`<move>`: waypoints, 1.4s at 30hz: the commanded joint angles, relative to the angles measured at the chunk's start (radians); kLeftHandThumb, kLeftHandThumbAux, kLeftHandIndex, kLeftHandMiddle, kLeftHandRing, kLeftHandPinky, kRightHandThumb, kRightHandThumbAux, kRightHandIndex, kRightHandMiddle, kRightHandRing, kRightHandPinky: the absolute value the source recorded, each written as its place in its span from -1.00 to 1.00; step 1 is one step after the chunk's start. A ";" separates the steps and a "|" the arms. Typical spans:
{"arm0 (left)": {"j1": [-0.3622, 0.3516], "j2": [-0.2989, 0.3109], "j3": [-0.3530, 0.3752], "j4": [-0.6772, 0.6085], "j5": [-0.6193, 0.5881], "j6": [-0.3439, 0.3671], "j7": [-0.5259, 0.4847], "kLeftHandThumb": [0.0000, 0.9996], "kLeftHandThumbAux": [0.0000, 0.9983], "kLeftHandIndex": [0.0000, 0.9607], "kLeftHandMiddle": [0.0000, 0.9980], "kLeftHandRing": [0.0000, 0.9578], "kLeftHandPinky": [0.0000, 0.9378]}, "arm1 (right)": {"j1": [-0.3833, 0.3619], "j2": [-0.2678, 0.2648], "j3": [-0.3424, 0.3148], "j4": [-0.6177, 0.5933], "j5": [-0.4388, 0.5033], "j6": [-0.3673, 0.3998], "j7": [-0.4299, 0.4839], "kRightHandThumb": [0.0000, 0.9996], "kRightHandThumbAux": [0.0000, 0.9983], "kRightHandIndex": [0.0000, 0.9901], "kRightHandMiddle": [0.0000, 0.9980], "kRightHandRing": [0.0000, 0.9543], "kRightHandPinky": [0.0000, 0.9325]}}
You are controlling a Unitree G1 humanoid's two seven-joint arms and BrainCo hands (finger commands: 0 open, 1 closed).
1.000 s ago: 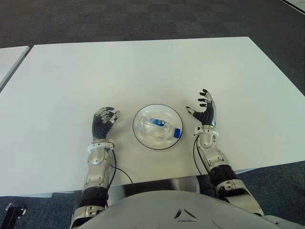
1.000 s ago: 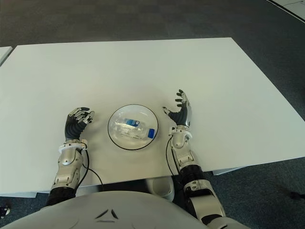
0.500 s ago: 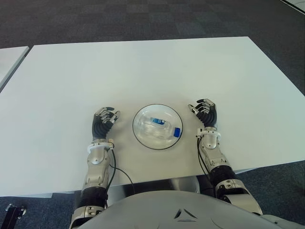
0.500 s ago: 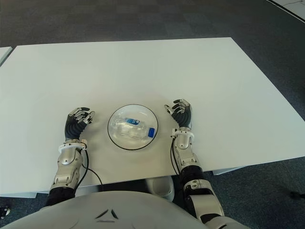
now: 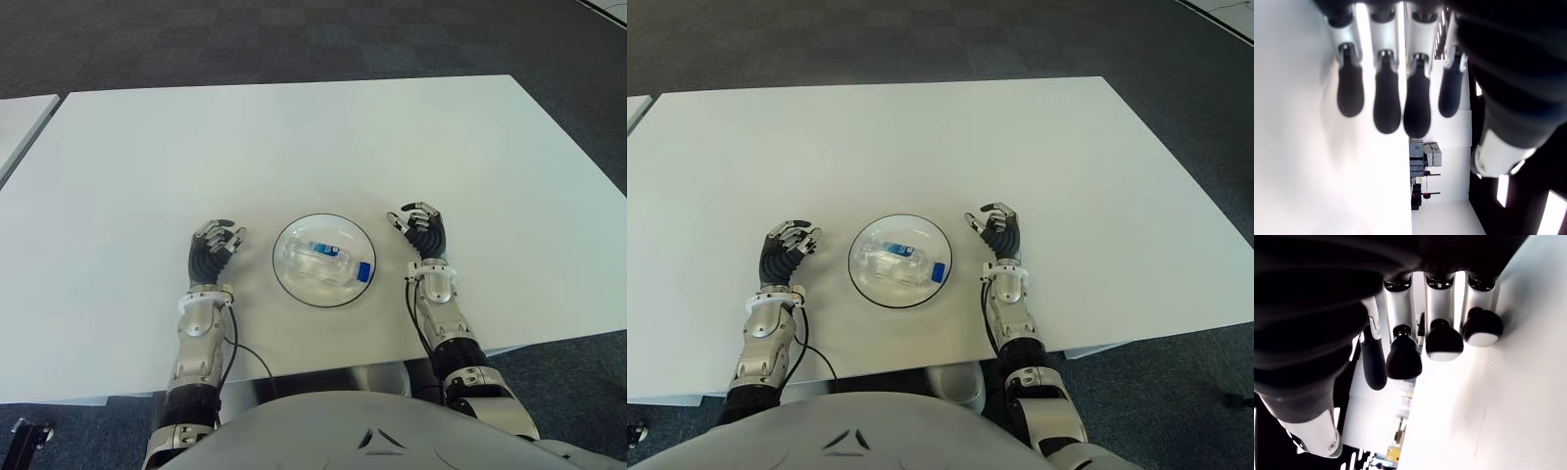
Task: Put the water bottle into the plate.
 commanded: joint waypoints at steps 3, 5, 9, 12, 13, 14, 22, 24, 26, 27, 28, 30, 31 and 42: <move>0.018 -0.004 -0.002 0.016 -0.014 0.037 -0.009 0.41 0.44 -0.10 0.28 0.30 0.27 | 0.006 0.017 -0.014 0.007 0.030 0.044 0.031 0.41 0.46 -0.12 0.76 0.85 0.90; 0.022 -0.005 -0.003 0.008 -0.013 0.032 -0.007 0.41 0.44 -0.10 0.29 0.31 0.28 | 0.005 0.018 -0.017 0.016 0.033 0.039 0.036 0.41 0.46 -0.12 0.77 0.85 0.90; 0.027 -0.004 -0.006 -0.001 -0.006 0.029 -0.004 0.41 0.44 -0.10 0.29 0.31 0.28 | 0.003 0.021 -0.023 0.029 0.032 0.031 0.042 0.40 0.46 -0.12 0.78 0.86 0.89; 0.029 -0.003 -0.009 -0.005 0.000 0.032 -0.001 0.41 0.44 -0.10 0.29 0.31 0.28 | 0.003 0.021 -0.026 0.033 0.031 0.030 0.044 0.40 0.46 -0.12 0.79 0.86 0.89; 0.029 -0.002 -0.009 -0.006 0.002 0.033 0.000 0.41 0.44 -0.10 0.29 0.31 0.28 | 0.003 0.021 -0.027 0.033 0.030 0.031 0.045 0.40 0.46 -0.12 0.79 0.86 0.89; 0.029 -0.002 -0.009 -0.006 0.003 0.034 0.000 0.41 0.44 -0.10 0.29 0.31 0.28 | 0.003 0.021 -0.027 0.034 0.030 0.031 0.045 0.40 0.46 -0.12 0.79 0.86 0.89; 0.049 -0.004 -0.025 -0.069 0.043 0.052 0.017 0.42 0.44 -0.10 0.26 0.28 0.25 | 0.006 0.019 -0.027 0.029 0.021 0.040 0.049 0.40 0.46 -0.12 0.79 0.86 0.89; 0.054 -0.006 -0.030 -0.083 0.051 0.061 0.022 0.42 0.44 -0.10 0.25 0.27 0.25 | 0.007 0.018 -0.026 0.029 0.020 0.044 0.053 0.40 0.46 -0.12 0.79 0.86 0.90; 0.059 -0.009 -0.035 -0.097 0.058 0.069 0.026 0.42 0.44 -0.10 0.24 0.26 0.25 | 0.008 0.016 -0.025 0.028 0.020 0.047 0.057 0.40 0.46 -0.12 0.79 0.86 0.90; 0.061 -0.008 -0.037 -0.102 0.061 0.074 0.028 0.42 0.44 -0.10 0.24 0.26 0.24 | 0.009 0.014 -0.024 0.025 0.020 0.051 0.061 0.40 0.46 -0.12 0.80 0.86 0.90; 0.062 -0.006 -0.039 -0.108 0.065 0.081 0.030 0.42 0.44 -0.10 0.23 0.26 0.25 | 0.010 0.013 -0.023 0.023 0.019 0.057 0.065 0.40 0.46 -0.12 0.79 0.86 0.88; 0.063 -0.005 -0.041 -0.114 0.069 0.089 0.032 0.42 0.44 -0.10 0.23 0.26 0.25 | 0.012 0.011 -0.022 0.019 0.019 0.063 0.070 0.40 0.46 -0.12 0.79 0.85 0.87; 0.064 -0.003 -0.042 -0.117 0.074 0.096 0.034 0.42 0.44 -0.10 0.23 0.26 0.25 | 0.013 0.010 -0.022 0.016 0.019 0.067 0.073 0.40 0.46 -0.12 0.79 0.85 0.86; 0.073 -0.002 -0.049 -0.155 0.098 0.156 0.043 0.42 0.44 -0.10 0.24 0.27 0.25 | 0.023 0.012 -0.021 -0.009 0.016 0.087 0.083 0.40 0.46 -0.12 0.81 0.86 0.89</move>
